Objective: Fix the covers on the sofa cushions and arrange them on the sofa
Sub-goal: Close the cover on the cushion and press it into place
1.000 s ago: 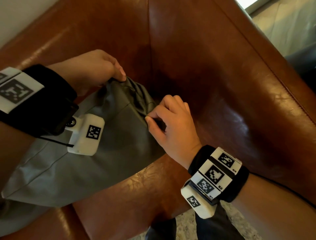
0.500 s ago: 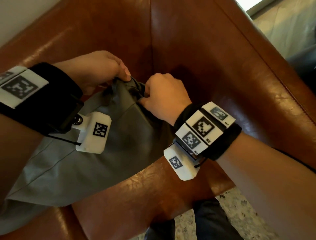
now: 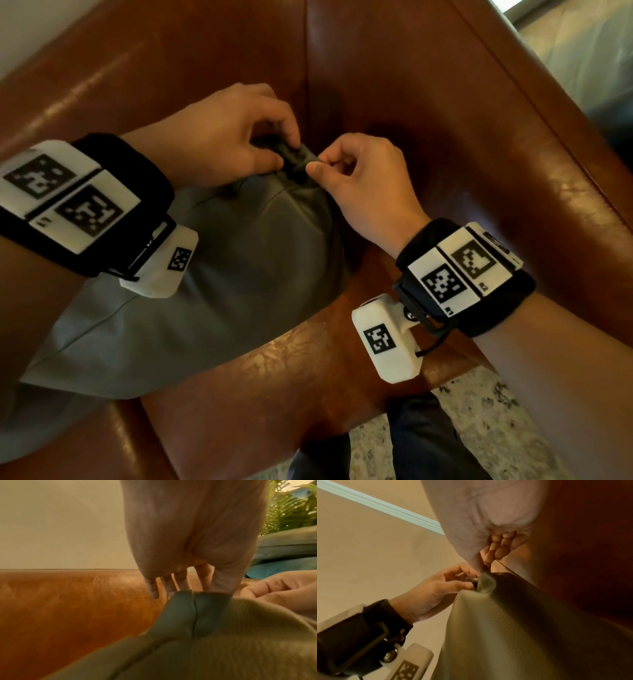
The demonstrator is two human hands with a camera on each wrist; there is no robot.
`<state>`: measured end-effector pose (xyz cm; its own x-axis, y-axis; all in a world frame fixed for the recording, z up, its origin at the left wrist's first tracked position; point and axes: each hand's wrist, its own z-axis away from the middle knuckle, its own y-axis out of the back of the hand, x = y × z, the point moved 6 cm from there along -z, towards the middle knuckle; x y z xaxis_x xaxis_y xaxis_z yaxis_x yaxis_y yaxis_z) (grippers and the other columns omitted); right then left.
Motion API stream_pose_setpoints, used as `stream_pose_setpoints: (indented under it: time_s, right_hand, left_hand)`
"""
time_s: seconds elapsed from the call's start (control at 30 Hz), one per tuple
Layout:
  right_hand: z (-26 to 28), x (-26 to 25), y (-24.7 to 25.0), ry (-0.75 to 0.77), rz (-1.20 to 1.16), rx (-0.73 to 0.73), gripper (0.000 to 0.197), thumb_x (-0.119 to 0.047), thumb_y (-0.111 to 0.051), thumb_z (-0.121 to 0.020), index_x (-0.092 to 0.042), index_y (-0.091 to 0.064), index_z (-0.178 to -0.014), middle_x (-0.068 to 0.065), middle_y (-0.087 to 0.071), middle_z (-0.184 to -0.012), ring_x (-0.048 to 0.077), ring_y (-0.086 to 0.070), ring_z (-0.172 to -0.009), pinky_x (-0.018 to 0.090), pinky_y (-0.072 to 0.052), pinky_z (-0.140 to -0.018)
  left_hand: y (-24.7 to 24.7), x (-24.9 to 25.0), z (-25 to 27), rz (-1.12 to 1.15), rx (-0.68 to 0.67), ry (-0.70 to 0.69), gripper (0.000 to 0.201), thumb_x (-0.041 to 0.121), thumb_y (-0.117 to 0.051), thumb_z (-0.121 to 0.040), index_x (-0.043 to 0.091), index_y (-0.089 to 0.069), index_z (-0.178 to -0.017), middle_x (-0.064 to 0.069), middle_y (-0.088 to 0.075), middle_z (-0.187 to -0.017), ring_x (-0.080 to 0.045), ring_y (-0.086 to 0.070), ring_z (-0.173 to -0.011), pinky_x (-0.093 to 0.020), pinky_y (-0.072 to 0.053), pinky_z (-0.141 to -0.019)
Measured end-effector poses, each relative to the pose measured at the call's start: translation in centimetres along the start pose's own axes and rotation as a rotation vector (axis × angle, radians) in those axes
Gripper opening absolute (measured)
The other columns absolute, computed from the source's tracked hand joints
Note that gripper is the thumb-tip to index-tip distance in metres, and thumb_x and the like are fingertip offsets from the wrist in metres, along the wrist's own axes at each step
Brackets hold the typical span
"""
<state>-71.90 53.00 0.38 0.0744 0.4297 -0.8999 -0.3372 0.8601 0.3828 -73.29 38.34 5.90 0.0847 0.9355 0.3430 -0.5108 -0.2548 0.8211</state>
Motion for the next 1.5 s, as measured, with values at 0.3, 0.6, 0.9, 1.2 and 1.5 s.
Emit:
stream_pose_setpoints:
  time_s: [0.3,0.6,0.9,1.2,1.5]
  right_hand:
    - [0.0,0.3,0.0,-0.023,-0.08,-0.013,0.013,-0.029,-0.066,-0.09,-0.021,-0.063,-0.08,-0.007,-0.061,-0.07,0.002,-0.054,-0.062,0.01,-0.041,-0.054]
    - [0.7,-0.1,-1.6,-0.004,-0.035,-0.082,0.023,-0.032,-0.063,-0.091,-0.017,-0.059,-0.075,-0.007,-0.056,-0.064,0.005,-0.051,-0.056,0.019,-0.037,-0.053]
    - [0.4,0.1,-1.3,-0.055,-0.23,-0.061,0.016,-0.021,-0.062,-0.093,-0.011,-0.065,-0.081,0.005,-0.062,-0.074,0.022,-0.062,-0.071,0.033,-0.051,-0.069]
    - [0.5,0.9,-3.6,-0.43,-0.794,-0.274,0.016,-0.021,-0.052,-0.099,-0.02,-0.062,-0.087,-0.015,-0.065,-0.062,-0.004,-0.06,-0.056,0.023,-0.045,-0.068]
    - [0.5,1.3,-4.0,-0.44,-0.86,-0.32,0.021,-0.022,-0.042,-0.102,-0.016,-0.061,-0.109,-0.01,-0.064,-0.073,0.001,-0.06,-0.065,0.027,-0.046,-0.076]
  left_hand:
    - [-0.2,-2.0,-0.2,0.375,0.148,0.175,0.014,0.023,-0.058,-0.096,0.035,-0.06,-0.089,0.012,-0.061,-0.092,-0.013,-0.06,-0.094,-0.037,-0.048,-0.088]
    - [-1.1,-2.9,-0.5,0.772,0.301,0.247,0.021,0.005,-0.052,-0.097,0.023,-0.056,-0.087,0.003,-0.054,-0.072,-0.001,-0.052,-0.06,-0.012,-0.045,-0.058]
    - [-1.6,-3.0,0.0,0.966,0.307,0.22,0.023,0.003,-0.046,-0.098,0.018,-0.061,-0.089,0.0,-0.061,-0.08,-0.005,-0.059,-0.069,-0.019,-0.051,-0.07]
    - [1.2,-0.6,1.6,0.12,0.622,-0.037,0.015,0.02,-0.057,-0.085,0.015,-0.062,-0.098,-0.003,-0.052,-0.108,-0.02,-0.049,-0.105,-0.022,-0.033,-0.091]
    - [-0.8,-0.6,1.1,0.029,0.451,0.002,0.022,0.035,-0.065,-0.089,0.02,-0.068,-0.105,0.003,-0.055,-0.119,-0.02,-0.042,-0.116,-0.026,-0.029,-0.093]
